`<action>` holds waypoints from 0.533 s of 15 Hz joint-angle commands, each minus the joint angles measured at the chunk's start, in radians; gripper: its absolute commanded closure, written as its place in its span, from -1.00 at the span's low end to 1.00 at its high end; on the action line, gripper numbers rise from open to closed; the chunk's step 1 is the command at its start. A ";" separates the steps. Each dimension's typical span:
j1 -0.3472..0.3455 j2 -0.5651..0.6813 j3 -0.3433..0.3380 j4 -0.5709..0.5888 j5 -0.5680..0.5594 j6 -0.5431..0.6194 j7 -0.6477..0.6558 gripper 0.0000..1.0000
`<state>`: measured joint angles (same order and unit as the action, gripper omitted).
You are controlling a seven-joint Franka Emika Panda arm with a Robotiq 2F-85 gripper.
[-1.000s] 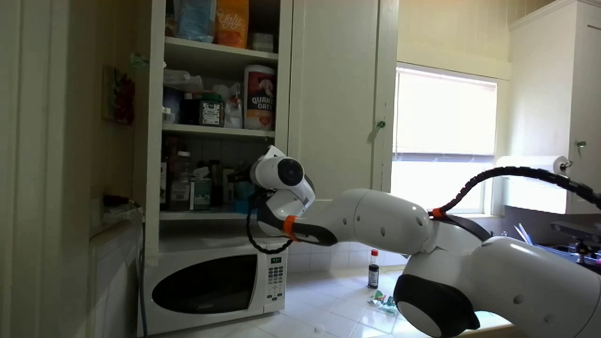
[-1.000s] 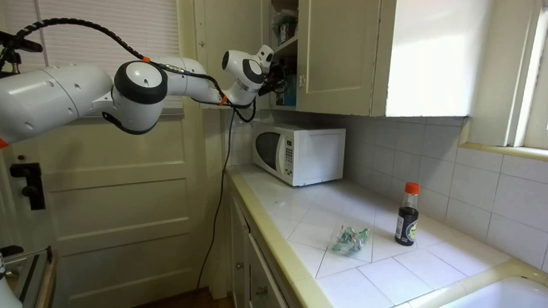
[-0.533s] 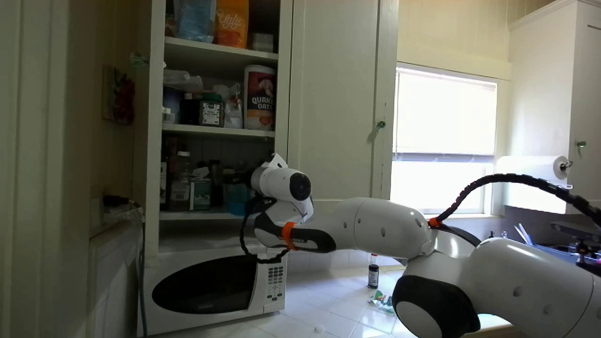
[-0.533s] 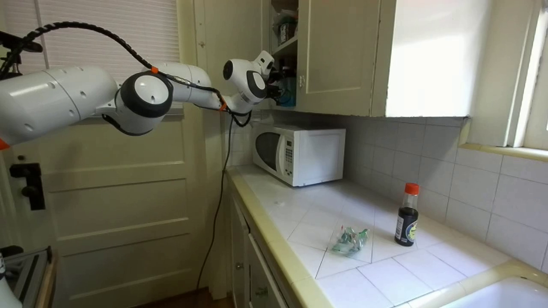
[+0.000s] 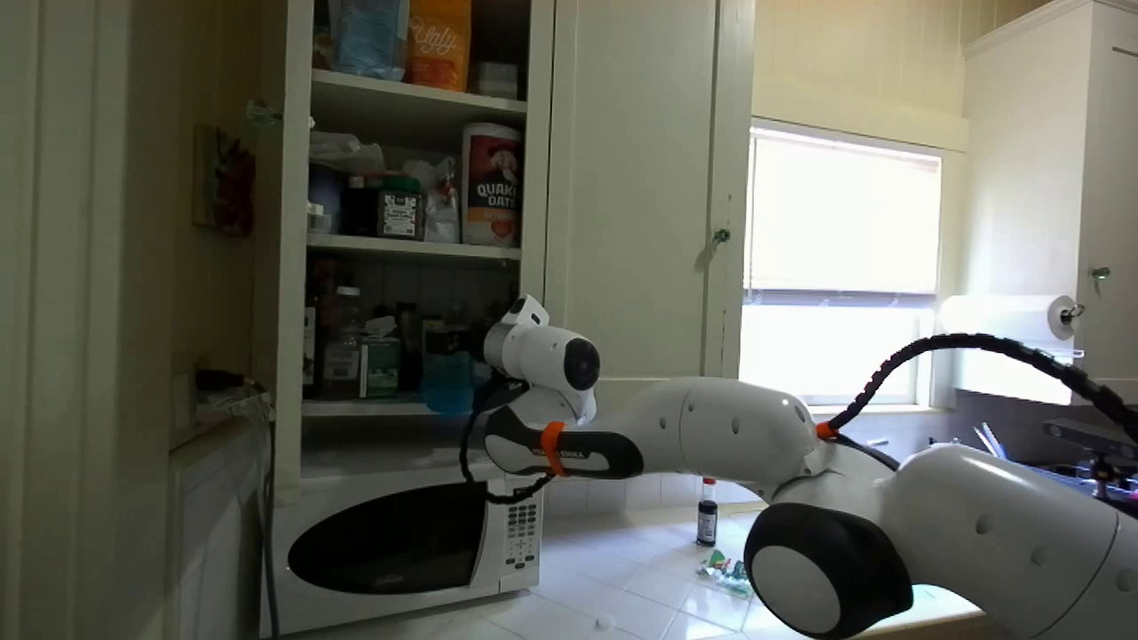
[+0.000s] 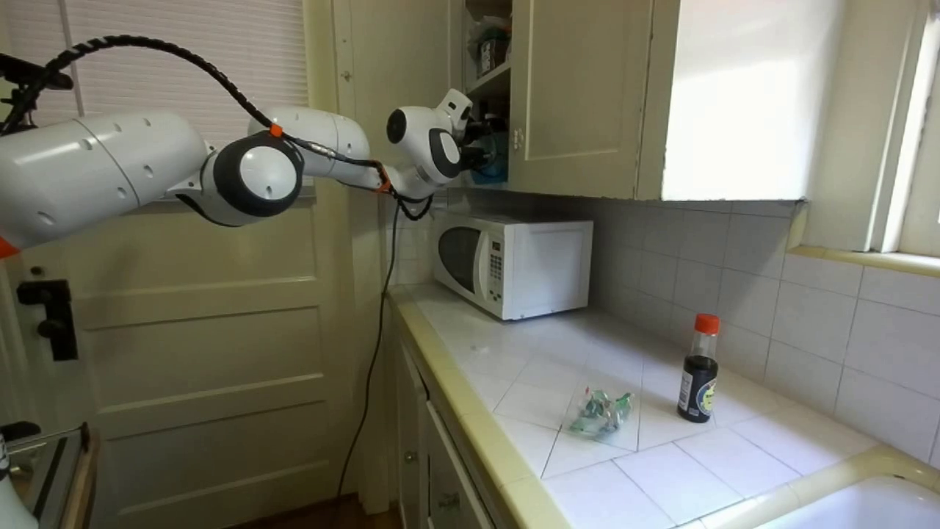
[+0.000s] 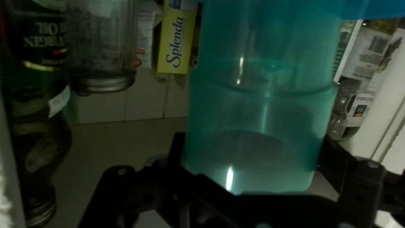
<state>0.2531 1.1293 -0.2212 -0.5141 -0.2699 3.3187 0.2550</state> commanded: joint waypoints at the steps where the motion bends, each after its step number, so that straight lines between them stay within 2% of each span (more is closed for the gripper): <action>1: -0.011 0.008 -0.075 0.037 -0.004 -0.017 -0.037 -1.00; 3: -0.011 0.011 -0.119 0.043 0.004 -0.028 -0.044 -1.00; 5: -0.006 0.025 -0.201 0.065 0.022 -0.054 -0.043 -1.00; 6: -0.001 0.021 -0.209 0.055 0.017 -0.055 -0.043 -1.00; 8: 0.008 0.000 -0.166 0.007 -0.010 -0.050 -0.052 -1.00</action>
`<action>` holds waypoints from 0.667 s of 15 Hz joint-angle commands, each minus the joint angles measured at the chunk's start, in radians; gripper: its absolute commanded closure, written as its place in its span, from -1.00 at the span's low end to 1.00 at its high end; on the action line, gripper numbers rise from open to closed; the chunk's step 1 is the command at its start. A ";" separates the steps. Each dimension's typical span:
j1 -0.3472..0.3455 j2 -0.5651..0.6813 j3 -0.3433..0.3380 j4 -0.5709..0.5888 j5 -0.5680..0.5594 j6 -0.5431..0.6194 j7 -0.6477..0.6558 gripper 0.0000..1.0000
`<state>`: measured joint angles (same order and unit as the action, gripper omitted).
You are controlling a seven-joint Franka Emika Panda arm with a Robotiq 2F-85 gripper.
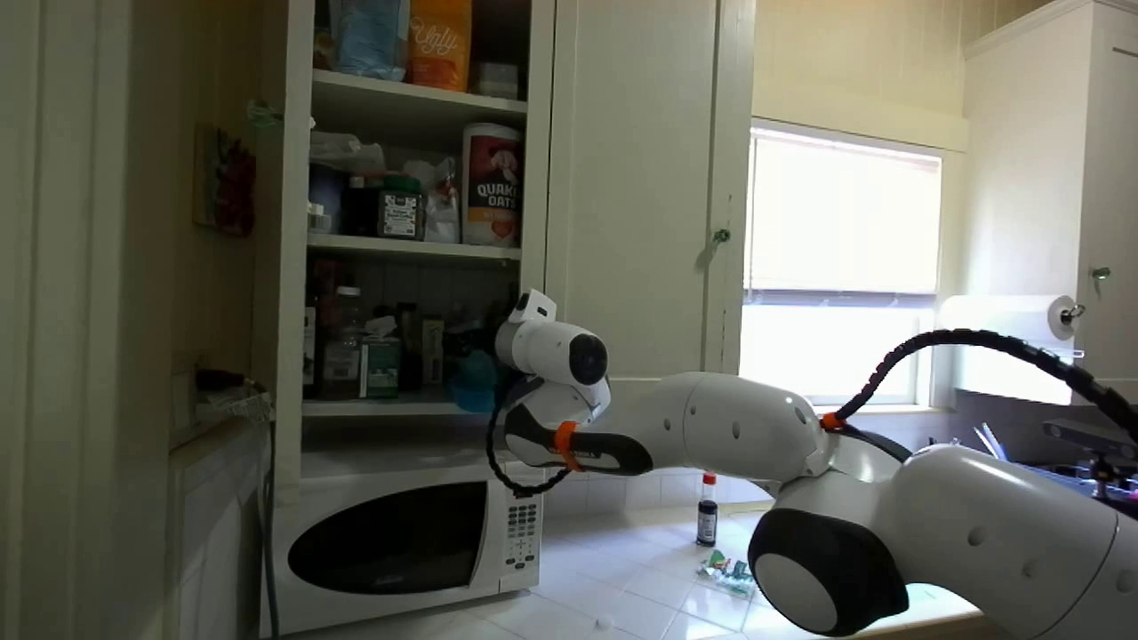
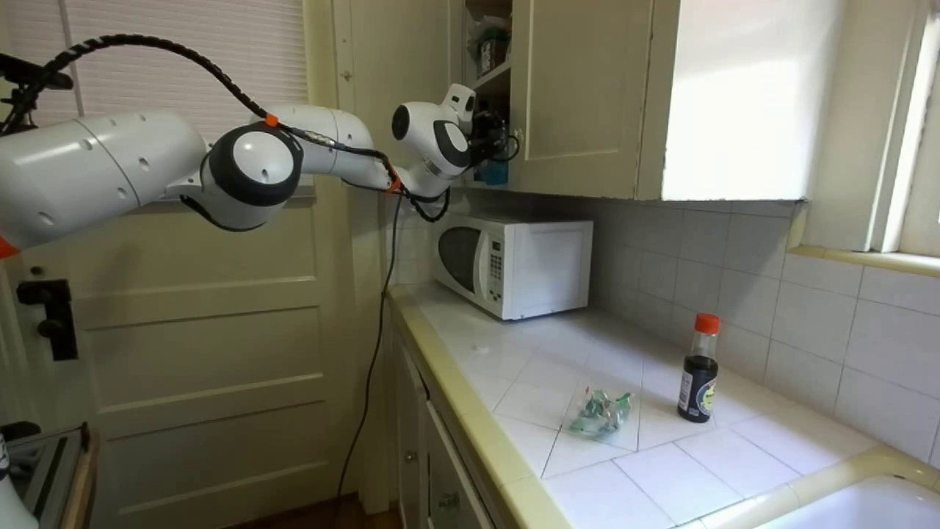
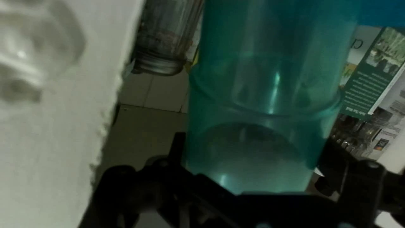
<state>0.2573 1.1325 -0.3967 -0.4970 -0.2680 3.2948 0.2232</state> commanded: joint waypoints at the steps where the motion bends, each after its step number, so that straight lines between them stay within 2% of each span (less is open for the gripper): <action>1: 0.006 -0.003 0.016 -0.016 -0.012 -0.032 -0.025 -1.00; 4: 0.010 -0.018 0.057 -0.042 -0.016 -0.068 -0.039 -1.00; 8: -0.004 -0.034 0.190 -0.072 -0.024 -0.087 -0.110 -1.00; 9: -0.005 -0.009 0.141 -0.034 -0.003 -0.103 -0.085 -1.00; 10: -0.011 0.004 0.142 -0.034 0.006 -0.113 -0.082 -1.00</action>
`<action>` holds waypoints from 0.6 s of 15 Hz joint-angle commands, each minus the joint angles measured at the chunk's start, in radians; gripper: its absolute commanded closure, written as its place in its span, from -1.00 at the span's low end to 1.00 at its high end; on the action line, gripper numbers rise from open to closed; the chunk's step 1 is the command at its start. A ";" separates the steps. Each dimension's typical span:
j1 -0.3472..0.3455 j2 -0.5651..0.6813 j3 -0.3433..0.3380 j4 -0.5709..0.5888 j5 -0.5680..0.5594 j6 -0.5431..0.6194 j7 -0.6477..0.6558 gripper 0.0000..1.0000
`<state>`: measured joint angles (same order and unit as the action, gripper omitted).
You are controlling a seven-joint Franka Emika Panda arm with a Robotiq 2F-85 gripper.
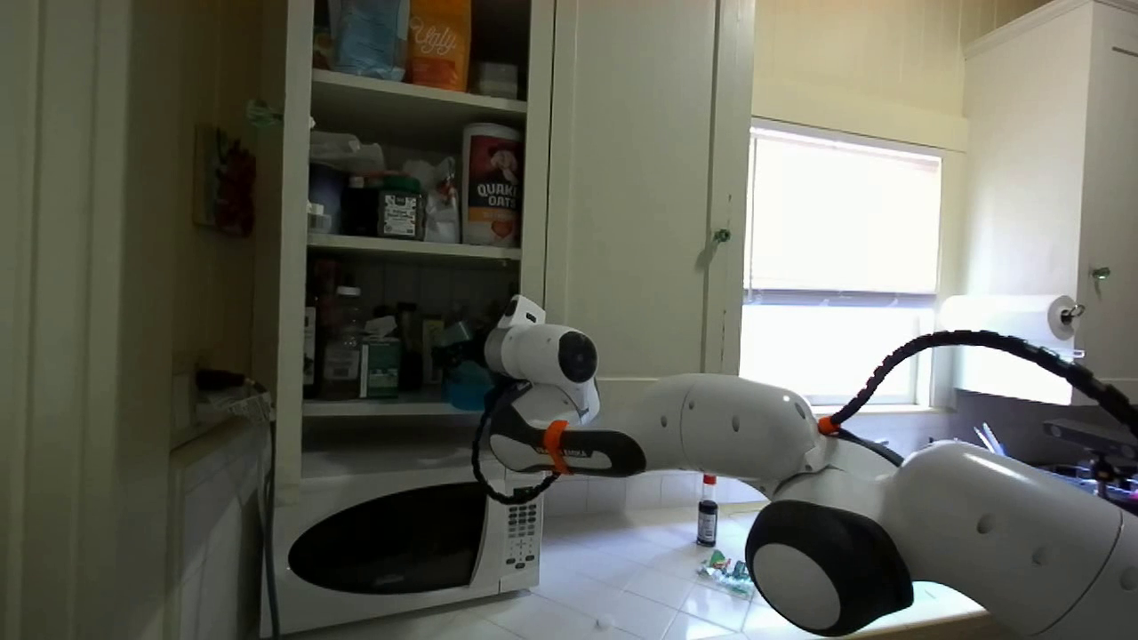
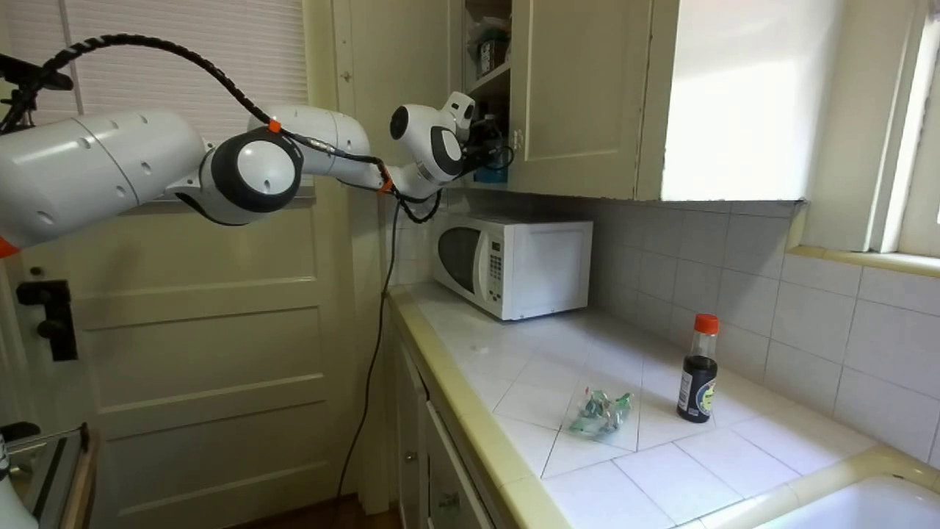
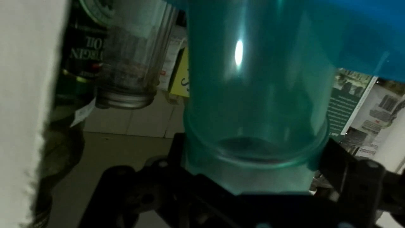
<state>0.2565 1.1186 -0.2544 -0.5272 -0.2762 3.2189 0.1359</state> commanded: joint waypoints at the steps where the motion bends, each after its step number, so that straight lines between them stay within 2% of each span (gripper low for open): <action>1: -0.011 0.027 -0.010 -0.005 0.020 -0.058 0.015 -1.00; 7: -0.033 0.018 0.101 -0.050 0.033 -0.131 -0.016 -1.00; 9: -0.036 0.021 0.099 -0.035 0.034 -0.156 -0.005 -0.97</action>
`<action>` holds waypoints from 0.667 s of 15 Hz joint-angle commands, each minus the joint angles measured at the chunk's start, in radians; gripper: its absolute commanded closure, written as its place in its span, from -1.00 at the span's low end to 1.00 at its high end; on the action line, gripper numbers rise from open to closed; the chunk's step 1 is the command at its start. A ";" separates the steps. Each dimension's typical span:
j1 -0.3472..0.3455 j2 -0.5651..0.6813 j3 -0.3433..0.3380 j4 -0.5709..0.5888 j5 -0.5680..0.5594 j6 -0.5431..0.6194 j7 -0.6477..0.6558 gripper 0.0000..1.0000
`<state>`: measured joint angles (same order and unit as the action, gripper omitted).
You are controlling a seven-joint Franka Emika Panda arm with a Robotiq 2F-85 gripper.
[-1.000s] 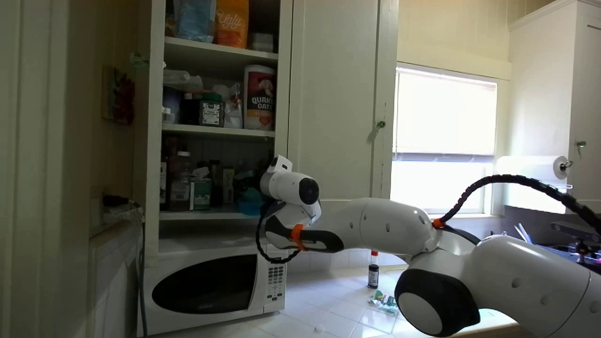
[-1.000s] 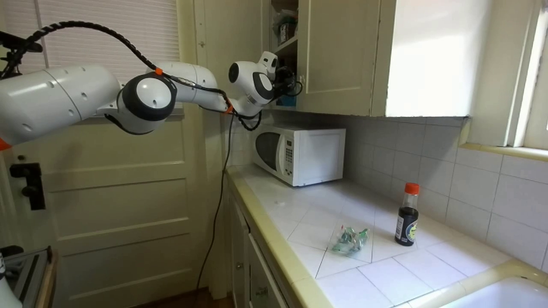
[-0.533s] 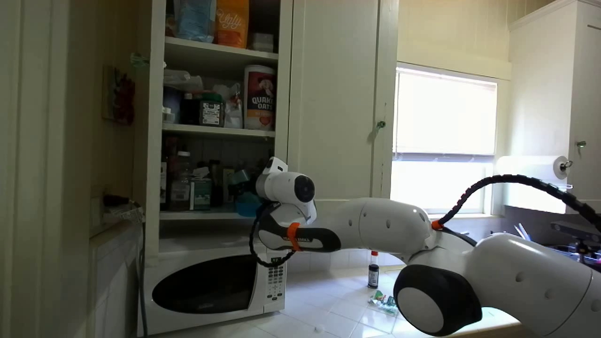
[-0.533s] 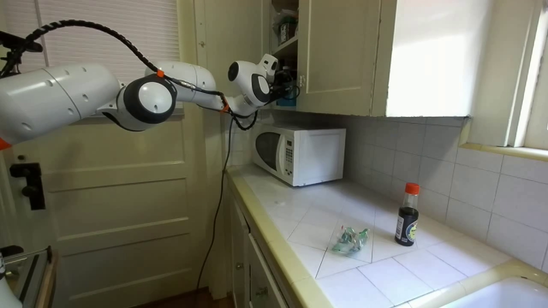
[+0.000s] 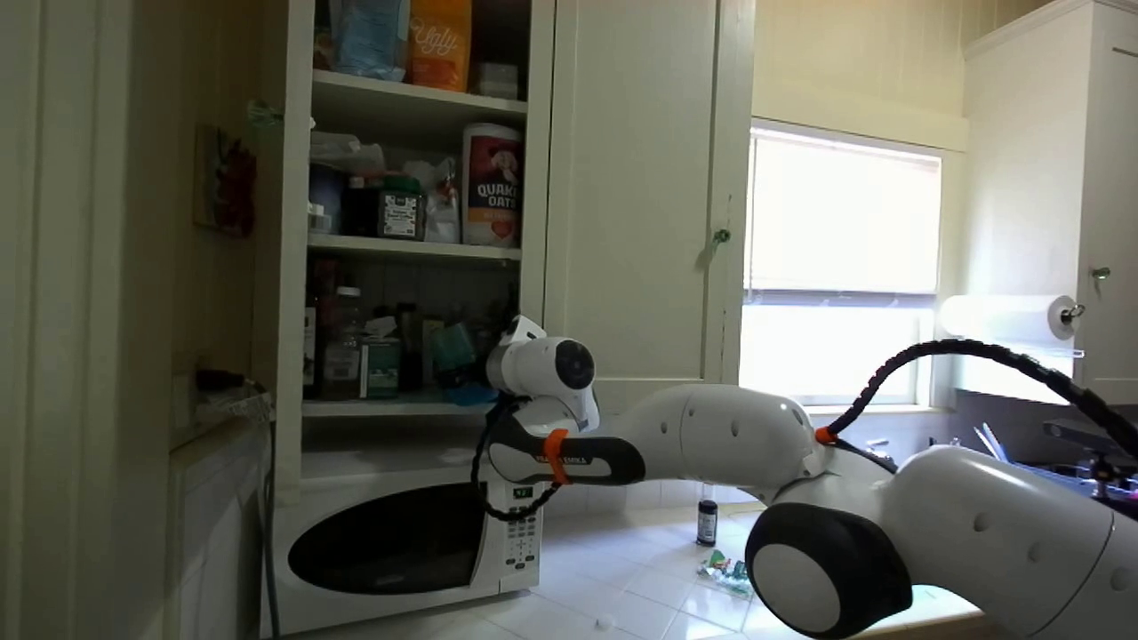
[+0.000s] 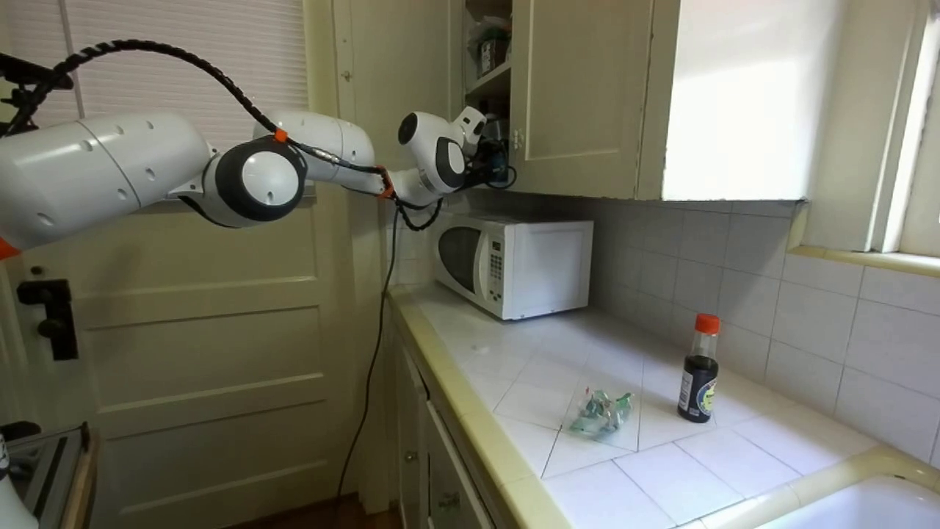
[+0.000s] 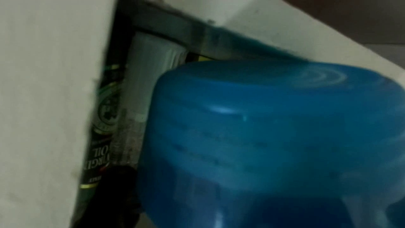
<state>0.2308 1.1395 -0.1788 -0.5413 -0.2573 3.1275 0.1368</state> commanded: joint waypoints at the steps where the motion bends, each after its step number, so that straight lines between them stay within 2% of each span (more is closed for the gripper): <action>1: -0.010 0.003 0.017 -0.013 0.016 -0.074 0.005 -0.48; 3: -0.011 0.005 0.016 -0.002 0.017 -0.075 0.010 -0.39; 5: -0.019 0.004 0.065 -0.006 0.031 -0.051 -0.004 -0.10; 10: -0.035 0.008 0.169 -0.003 0.029 -0.020 -0.052 -0.10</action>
<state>0.2084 1.1330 -0.0805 -0.5370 -0.2469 3.0944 0.1252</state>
